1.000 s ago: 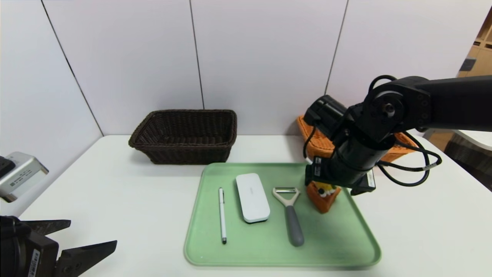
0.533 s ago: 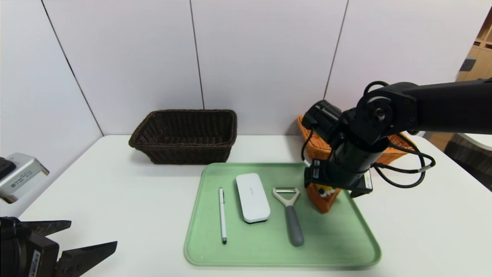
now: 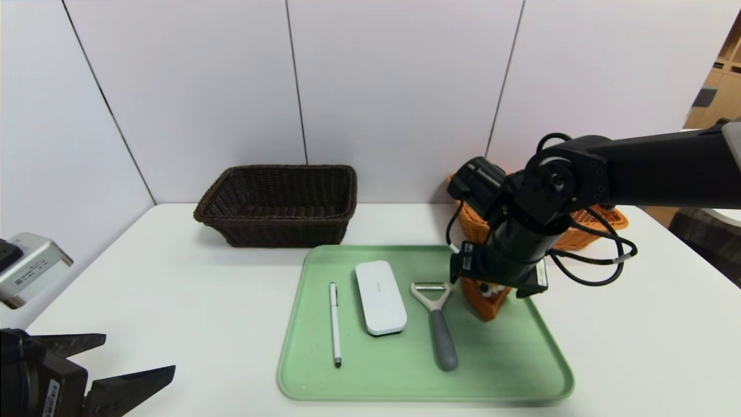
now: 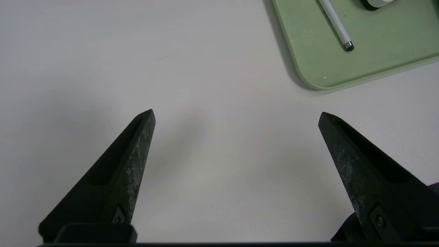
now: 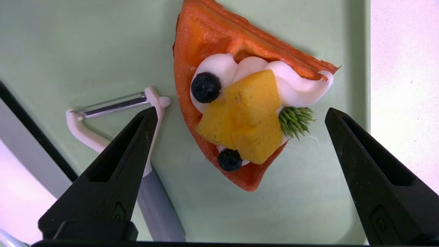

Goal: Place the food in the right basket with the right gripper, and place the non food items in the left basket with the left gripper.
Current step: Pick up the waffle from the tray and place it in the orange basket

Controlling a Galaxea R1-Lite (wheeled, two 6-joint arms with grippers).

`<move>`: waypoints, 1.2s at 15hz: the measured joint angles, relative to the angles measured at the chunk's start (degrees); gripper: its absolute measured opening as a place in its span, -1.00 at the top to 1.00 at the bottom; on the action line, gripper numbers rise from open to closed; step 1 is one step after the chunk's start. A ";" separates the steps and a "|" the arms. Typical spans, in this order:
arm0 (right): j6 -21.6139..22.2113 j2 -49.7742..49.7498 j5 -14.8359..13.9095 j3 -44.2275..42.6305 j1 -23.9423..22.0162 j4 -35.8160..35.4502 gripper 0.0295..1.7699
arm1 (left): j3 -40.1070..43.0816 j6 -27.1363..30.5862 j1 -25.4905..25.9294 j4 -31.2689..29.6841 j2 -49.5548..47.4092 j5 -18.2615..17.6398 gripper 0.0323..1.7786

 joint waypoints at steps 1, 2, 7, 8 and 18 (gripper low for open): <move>-0.09 0.17 0.00 0.01 0.00 -0.06 -0.91 | 0.06 0.02 0.00 -0.07 -0.05 0.02 -0.90; -0.16 0.35 0.01 0.01 -0.05 -0.15 -0.91 | 0.09 0.00 -0.02 -0.05 -0.11 0.00 -0.90; -0.57 1.05 -0.07 0.04 -0.41 -1.05 -0.91 | 0.69 0.00 0.00 0.01 -0.73 0.00 -0.90; -0.57 1.07 -0.11 0.04 -0.55 -1.16 -0.91 | 0.85 0.02 0.00 0.00 -0.82 -0.06 -0.90; -0.55 1.54 -0.46 0.39 -1.51 -1.33 -0.91 | 0.94 0.09 0.00 0.09 -1.26 -0.11 -0.90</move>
